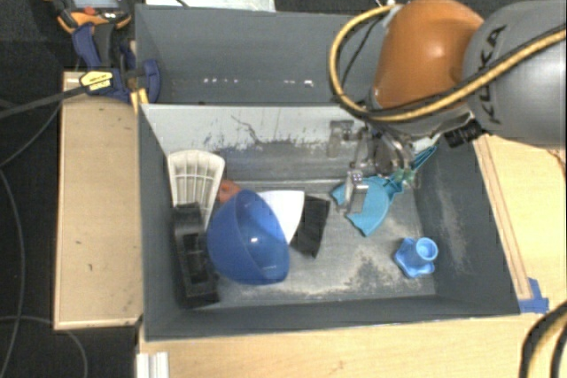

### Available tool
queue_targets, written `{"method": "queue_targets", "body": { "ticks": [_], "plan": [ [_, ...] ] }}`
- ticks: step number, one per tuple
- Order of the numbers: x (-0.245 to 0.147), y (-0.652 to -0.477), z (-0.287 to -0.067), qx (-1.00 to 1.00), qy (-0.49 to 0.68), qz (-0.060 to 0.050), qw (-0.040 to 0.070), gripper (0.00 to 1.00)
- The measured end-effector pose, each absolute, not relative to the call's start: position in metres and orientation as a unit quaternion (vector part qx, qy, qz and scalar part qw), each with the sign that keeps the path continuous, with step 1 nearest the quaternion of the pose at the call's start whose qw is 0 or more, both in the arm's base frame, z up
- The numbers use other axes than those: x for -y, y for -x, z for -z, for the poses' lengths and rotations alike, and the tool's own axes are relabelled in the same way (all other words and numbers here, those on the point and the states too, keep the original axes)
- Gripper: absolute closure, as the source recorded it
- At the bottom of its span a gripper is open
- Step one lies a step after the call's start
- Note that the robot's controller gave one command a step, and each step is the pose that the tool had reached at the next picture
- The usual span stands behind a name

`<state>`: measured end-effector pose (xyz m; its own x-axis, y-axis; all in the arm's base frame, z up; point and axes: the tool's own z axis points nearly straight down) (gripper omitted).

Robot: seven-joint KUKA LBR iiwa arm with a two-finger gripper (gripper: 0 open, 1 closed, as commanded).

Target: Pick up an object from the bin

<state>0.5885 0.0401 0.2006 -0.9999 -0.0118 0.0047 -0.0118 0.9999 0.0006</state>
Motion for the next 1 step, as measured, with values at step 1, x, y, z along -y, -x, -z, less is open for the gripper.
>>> {"method": "queue_targets", "body": {
  "ticks": [1],
  "plan": [
    [-0.0399, -0.59, -0.2054, 1.0, -0.005, 0.001, -0.002, 0.0]
  ]
}}
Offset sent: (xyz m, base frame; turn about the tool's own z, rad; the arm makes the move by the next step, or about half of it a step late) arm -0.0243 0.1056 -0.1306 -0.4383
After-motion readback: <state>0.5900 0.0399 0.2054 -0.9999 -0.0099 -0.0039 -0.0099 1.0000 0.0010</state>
